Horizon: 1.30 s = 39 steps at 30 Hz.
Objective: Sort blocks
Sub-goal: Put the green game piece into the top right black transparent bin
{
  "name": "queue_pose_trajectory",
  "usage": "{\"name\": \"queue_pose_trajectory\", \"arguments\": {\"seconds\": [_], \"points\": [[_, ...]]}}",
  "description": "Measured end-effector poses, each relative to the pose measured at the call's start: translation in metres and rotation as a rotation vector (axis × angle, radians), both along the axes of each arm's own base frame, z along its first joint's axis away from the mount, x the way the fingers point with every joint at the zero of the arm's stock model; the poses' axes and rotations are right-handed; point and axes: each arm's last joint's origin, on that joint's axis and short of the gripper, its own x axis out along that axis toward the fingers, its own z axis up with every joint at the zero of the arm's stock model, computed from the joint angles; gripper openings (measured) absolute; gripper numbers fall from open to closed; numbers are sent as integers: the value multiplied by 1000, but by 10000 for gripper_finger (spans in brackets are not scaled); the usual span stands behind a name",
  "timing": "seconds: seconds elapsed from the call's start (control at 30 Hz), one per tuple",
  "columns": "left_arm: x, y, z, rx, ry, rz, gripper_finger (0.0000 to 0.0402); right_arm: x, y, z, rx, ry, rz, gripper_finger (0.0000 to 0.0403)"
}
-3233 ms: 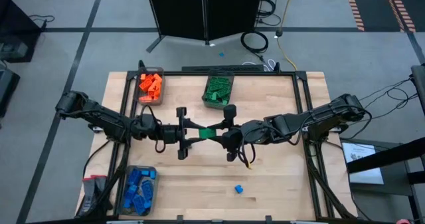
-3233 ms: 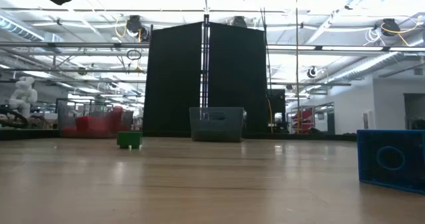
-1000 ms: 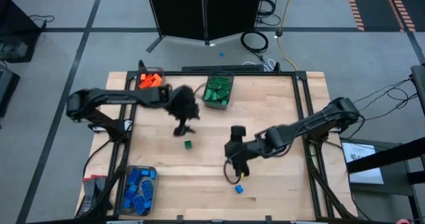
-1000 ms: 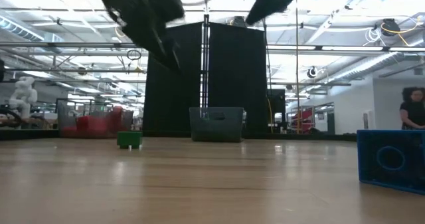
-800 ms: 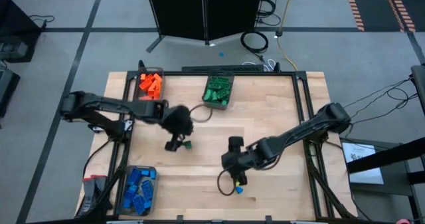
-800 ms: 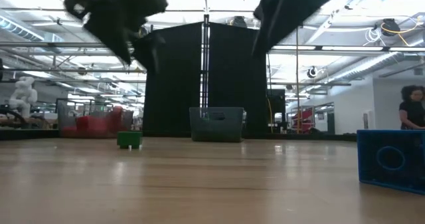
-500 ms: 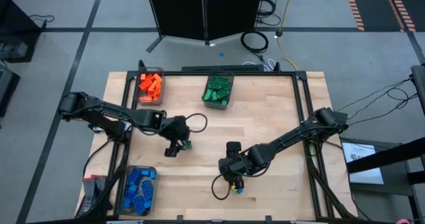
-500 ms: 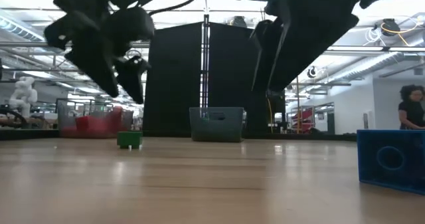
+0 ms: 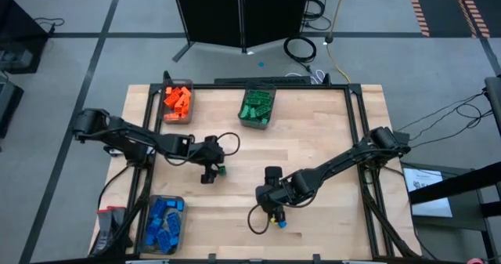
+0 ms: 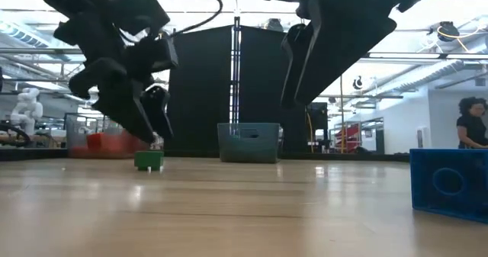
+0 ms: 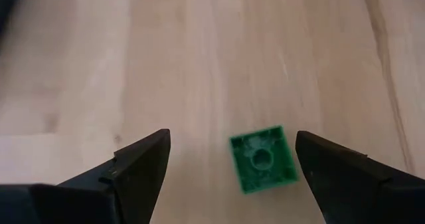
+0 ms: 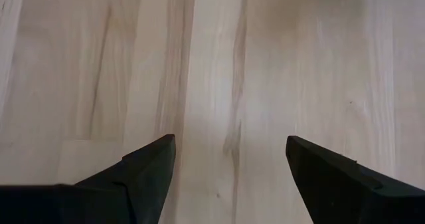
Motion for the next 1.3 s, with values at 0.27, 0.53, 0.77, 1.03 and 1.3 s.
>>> {"name": "queue_pose_trajectory", "arguments": {"seconds": [0.27,0.53,0.77,1.03,1.3], "points": [[4,-1,-26,-34,109,3,327,0,0,0,1,2,-5,281],[11,-2,-32,-53,90,23,300,0,0,0,0,1,-5,281],[12,-2,-31,-64,64,47,196,1,-2,0,-54,-20,-16,281],[15,-3,-29,-124,29,101,119,9,-3,6,-253,-145,68,281],[26,-5,16,-232,-295,87,119,19,-2,16,-471,-265,190,281]]}}
